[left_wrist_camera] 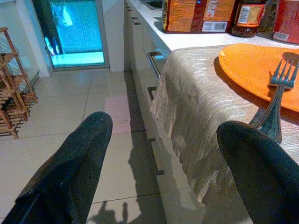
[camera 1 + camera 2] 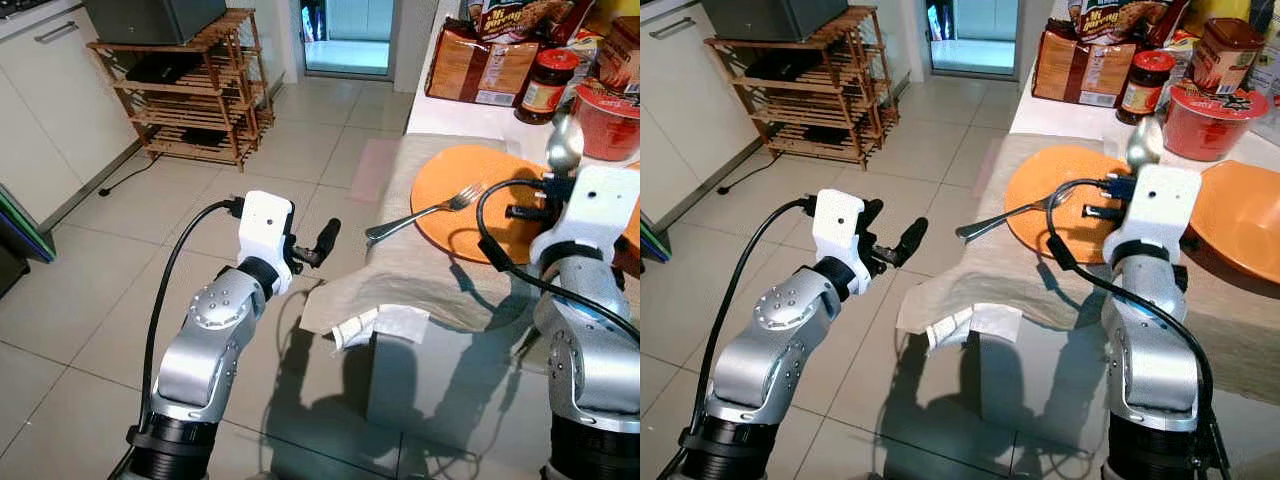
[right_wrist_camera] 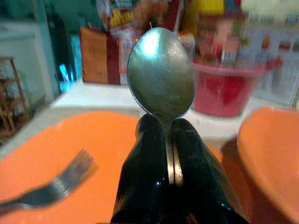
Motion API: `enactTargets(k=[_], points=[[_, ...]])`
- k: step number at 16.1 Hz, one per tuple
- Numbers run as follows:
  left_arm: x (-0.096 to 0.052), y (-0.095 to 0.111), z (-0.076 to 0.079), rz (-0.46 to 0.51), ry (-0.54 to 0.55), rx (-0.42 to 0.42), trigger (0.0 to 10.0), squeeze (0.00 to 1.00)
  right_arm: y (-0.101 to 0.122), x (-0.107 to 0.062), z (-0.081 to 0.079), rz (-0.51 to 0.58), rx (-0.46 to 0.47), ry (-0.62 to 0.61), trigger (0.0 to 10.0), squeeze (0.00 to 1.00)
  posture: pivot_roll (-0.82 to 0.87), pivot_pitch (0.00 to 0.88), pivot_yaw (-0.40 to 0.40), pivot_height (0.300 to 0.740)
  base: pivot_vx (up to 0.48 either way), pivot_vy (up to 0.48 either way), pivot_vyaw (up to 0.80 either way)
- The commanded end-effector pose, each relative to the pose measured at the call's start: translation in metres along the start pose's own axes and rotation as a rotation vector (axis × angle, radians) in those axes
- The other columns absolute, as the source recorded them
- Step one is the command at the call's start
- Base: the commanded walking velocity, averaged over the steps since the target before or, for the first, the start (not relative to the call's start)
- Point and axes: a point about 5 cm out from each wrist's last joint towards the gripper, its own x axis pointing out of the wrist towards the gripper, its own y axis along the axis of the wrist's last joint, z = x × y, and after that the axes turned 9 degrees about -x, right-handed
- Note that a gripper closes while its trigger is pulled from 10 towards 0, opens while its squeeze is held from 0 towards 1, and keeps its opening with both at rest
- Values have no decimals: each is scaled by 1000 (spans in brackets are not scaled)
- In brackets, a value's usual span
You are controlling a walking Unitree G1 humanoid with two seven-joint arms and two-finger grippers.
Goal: Setting the table
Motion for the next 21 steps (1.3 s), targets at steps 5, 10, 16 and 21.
enactTargets(k=[5, 10, 16, 21], points=[[7, 15, -5, 86, 9, 48, 10000, 0, 47, -14, -3, 363, -111, -4, 0, 0, -57, 41, 80, 740, 0, 0, 0], [6, 17, -6, 139, 14, 47, 10000, 0, 26, -22, -1, 344, -169, -56, 0, 0, -55, 29, 74, 740, 0, 0, 0], [10, 21, 0, 172, -19, 41, 10000, 0, 15, -19, -4, 343, -179, -42, 0, 0, -57, 12, 63, 740, 0, 0, 0], [14, 23, -1, 178, -20, 28, 10000, 0, 6, -16, -6, 317, -161, -31, 0, 0, -52, 0, 61, 740, -157, 0, 0]])
